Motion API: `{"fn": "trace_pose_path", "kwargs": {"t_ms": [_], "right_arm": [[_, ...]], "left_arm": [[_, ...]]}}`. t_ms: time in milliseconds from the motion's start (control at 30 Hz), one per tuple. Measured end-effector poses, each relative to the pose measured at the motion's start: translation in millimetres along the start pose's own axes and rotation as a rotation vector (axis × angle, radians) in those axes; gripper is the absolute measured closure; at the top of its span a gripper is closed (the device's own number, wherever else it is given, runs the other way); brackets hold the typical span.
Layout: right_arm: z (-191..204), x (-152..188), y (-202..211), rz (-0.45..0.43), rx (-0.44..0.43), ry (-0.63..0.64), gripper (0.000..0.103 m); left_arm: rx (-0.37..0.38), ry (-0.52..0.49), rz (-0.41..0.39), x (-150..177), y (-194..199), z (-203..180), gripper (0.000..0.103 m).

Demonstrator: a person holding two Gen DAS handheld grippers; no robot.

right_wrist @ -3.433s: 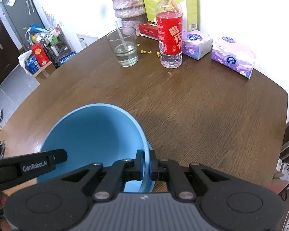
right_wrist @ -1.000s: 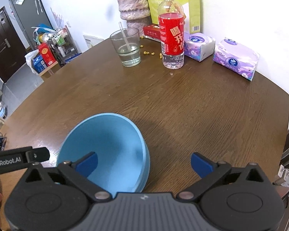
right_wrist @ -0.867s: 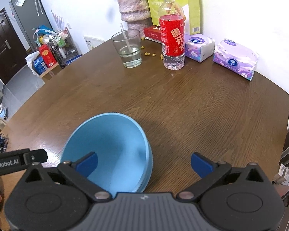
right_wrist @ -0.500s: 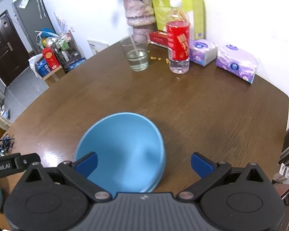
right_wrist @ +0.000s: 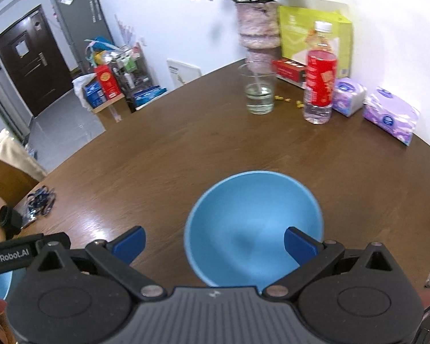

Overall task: Organize plates and bowls
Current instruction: 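Move both open tools back toward the blue bowls beside the yellow mug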

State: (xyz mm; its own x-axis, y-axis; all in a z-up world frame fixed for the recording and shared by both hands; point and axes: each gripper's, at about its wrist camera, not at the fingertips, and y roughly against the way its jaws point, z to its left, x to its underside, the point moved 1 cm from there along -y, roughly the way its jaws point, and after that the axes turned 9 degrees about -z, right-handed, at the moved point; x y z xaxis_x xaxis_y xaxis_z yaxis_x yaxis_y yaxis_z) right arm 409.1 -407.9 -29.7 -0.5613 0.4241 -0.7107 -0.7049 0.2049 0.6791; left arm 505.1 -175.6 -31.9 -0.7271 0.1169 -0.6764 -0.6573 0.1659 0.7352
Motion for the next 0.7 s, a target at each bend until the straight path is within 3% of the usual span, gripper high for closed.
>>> {"fn": "trace_pose_path", "kwargs": {"t_ms": [700], "right_arm": [[121.9,10.3,-6.0,0.040,-0.147,0.152,0.000]], "left_arm": [[-0.130,0.162,-0.036,-2.2,24.2,118.3,0.000]]}}
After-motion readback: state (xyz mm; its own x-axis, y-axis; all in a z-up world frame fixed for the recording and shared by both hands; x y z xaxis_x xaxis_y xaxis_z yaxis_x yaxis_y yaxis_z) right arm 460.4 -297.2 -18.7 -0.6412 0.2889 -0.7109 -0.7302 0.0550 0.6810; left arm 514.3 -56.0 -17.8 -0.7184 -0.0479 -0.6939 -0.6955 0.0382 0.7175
